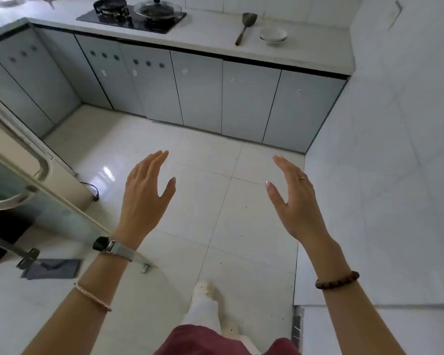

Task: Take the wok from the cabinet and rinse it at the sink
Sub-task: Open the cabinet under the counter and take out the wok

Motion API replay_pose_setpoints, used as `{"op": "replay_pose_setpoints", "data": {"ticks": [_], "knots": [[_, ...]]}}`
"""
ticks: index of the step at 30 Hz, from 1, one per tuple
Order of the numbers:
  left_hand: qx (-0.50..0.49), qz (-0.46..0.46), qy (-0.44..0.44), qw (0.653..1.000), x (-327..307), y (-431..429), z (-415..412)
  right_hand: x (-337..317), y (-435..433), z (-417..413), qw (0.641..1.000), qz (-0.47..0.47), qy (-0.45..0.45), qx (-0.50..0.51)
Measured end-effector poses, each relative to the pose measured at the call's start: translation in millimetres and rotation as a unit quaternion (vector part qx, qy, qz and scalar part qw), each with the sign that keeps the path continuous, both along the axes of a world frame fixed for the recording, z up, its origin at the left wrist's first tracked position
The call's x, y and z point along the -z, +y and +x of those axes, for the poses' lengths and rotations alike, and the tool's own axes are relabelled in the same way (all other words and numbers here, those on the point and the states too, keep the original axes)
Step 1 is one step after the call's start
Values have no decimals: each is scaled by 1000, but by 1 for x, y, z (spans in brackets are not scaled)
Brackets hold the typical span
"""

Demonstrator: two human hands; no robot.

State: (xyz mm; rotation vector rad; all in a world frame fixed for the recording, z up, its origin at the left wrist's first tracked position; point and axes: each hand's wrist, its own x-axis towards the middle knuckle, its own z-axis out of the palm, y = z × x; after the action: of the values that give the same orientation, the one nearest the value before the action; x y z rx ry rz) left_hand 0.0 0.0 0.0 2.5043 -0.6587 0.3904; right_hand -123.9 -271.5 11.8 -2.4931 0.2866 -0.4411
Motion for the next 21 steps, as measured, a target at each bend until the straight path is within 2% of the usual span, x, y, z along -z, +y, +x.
{"op": "replay_pose_setpoints", "data": {"ticks": [9,21], "knots": [[-7,-23,20,1000,9,-26,73,7,-18,72,1000,12,24,5],[2,-86,26,996,-6,-61,240,-7,-39,233,999,32,-2,32]]}}
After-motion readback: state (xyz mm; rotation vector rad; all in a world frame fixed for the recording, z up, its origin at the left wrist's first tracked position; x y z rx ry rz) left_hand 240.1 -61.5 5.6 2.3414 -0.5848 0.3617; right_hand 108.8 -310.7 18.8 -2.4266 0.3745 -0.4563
